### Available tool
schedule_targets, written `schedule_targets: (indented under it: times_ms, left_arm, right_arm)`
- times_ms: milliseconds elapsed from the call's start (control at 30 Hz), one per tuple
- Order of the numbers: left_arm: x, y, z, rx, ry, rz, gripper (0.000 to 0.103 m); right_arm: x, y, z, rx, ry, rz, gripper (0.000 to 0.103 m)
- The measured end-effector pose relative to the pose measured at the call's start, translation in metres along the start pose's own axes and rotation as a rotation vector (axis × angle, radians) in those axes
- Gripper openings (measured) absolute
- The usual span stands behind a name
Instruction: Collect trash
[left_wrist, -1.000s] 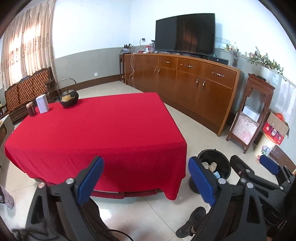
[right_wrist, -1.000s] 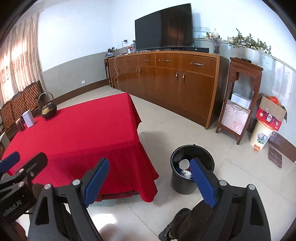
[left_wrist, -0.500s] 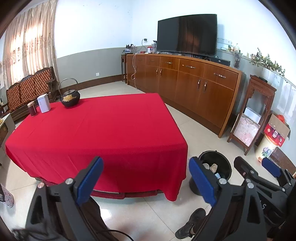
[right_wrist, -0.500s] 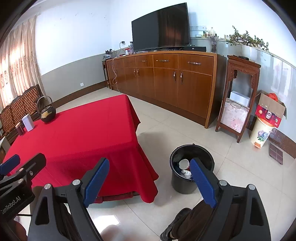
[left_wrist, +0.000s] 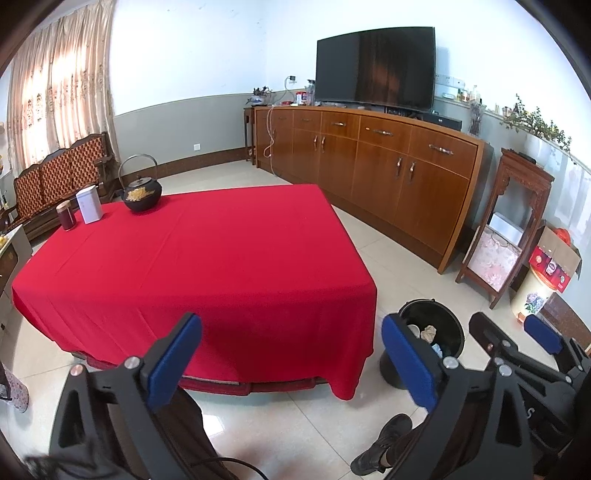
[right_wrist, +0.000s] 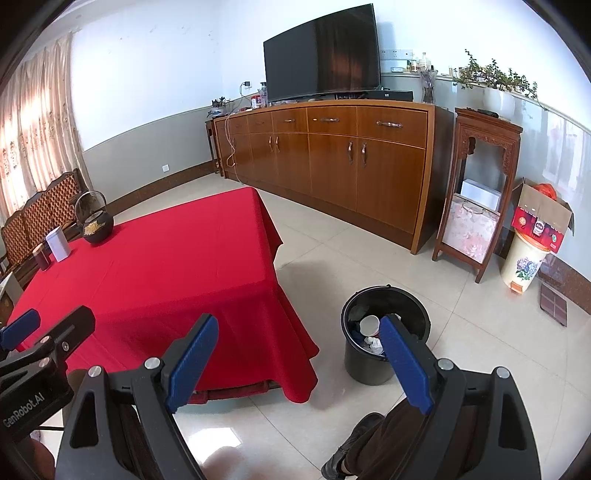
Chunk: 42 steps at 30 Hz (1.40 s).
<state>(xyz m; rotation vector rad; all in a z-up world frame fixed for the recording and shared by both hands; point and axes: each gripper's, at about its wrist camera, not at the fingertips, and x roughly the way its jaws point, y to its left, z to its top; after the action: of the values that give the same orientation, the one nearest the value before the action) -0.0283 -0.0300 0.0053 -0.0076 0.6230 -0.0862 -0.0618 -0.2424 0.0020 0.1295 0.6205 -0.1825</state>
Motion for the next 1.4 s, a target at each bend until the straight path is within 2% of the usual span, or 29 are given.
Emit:
schedule_targets:
  times_ms: [867, 1400]
  left_arm:
    - [0.005, 0.002, 0.003, 0.003, 0.034, 0.002, 0.099]
    - [-0.006, 0.003, 0.008, -0.004, -0.047, -0.002, 0.099]
  right_arm:
    - [0.003, -0.003, -0.002, 0.003, 0.025, -0.011, 0.09]
    - [-0.011, -0.006, 0.003, 0.021, -0.044, 0.005, 0.09]
